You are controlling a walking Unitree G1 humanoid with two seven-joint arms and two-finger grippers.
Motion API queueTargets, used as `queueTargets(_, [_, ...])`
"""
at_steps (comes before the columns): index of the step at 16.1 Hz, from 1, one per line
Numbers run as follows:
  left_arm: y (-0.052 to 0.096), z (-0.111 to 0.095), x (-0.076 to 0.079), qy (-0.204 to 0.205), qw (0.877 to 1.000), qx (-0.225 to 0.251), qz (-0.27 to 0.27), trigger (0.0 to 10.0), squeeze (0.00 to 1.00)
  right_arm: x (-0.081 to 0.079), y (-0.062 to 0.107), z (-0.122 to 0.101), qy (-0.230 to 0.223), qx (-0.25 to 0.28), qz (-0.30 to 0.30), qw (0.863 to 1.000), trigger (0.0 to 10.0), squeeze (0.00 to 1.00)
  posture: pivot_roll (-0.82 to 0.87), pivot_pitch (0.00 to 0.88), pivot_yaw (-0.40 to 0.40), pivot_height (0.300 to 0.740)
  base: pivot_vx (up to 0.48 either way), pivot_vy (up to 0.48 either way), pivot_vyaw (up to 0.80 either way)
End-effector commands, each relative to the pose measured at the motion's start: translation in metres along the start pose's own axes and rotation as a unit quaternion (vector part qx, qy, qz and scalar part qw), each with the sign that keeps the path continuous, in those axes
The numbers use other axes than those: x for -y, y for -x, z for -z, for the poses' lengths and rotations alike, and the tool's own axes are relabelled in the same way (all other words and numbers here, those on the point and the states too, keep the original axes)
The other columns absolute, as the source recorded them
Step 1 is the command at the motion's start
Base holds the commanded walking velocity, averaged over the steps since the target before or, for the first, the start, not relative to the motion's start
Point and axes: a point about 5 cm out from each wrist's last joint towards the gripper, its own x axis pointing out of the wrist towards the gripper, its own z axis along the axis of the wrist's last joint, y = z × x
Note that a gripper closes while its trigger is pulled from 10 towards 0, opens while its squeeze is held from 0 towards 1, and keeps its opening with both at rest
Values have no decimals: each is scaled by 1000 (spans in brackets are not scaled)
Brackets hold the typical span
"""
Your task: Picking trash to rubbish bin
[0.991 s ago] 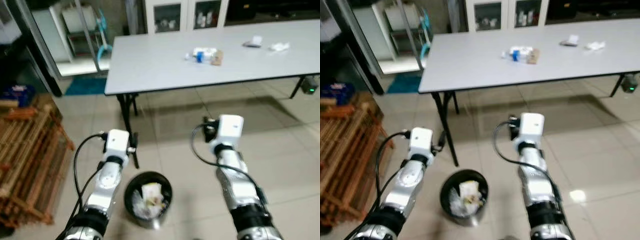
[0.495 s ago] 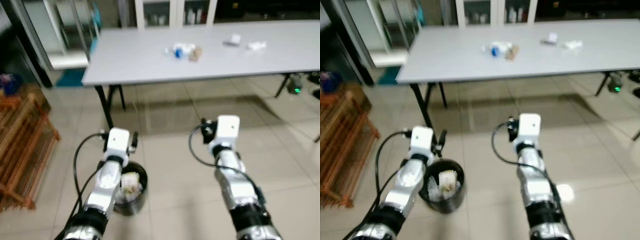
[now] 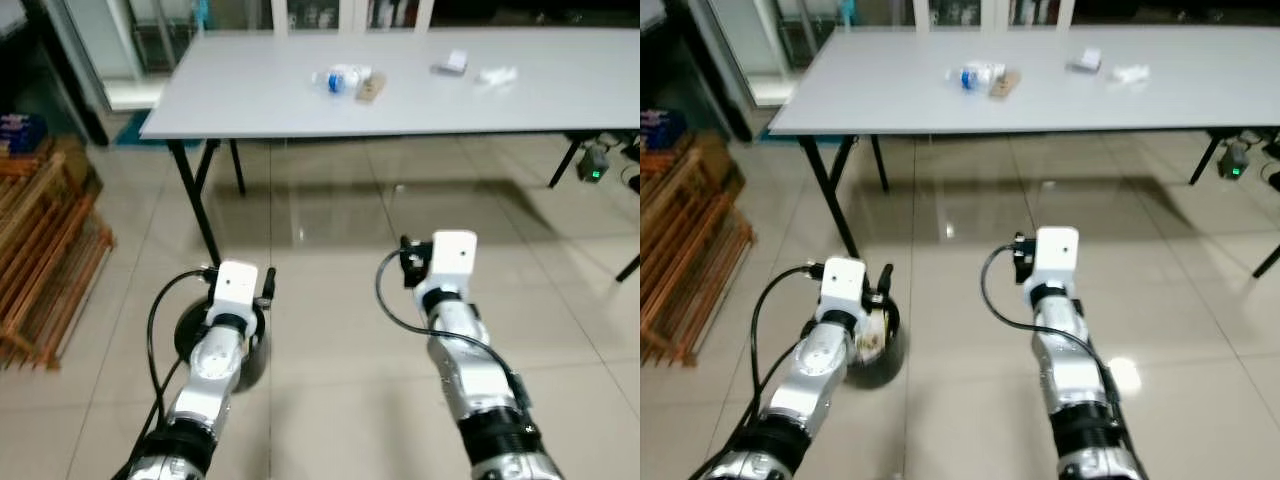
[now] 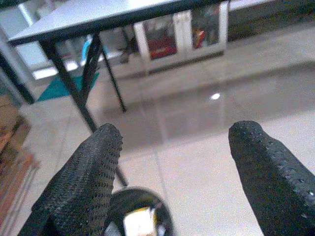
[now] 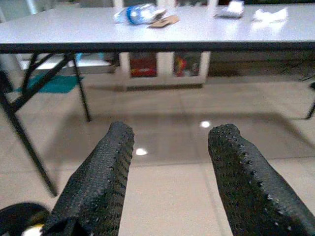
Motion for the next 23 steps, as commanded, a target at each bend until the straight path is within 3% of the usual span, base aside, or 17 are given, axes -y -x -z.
queueTargets(1, [-2,-4,-1,3,1000,5,-7,10000,0,-3,-1,-2,13,-1,-10,1000,10000,0,41,52,57,740,0,-345,456])
queueTargets(5, [-2,-4,-1,3,1000,5,-7,10000,0,-3,0,-1,15,-4,-11,1000,10000,0,40,57,57,740,0,-340,800])
queueTargets(14, [-2,-7,3,29,999,12,-2,10000,0,-3,-1,-1,0,-11,-11,1000,10000,0,38,60,57,740,0,-31,0])
queueTargets(19, [-3,-9,-2,25,1000,13,-11,10000,0,-3,-1,-2,-3,-7,-13,1000,10000,0,42,52,56,740,383,0,0])
queueTargets(23, [-8,-23,-3,26,999,44,-13,10000,0,-2,-2,-11,-32,21,-7,999,10000,0,41,44,58,740,401,0,0])
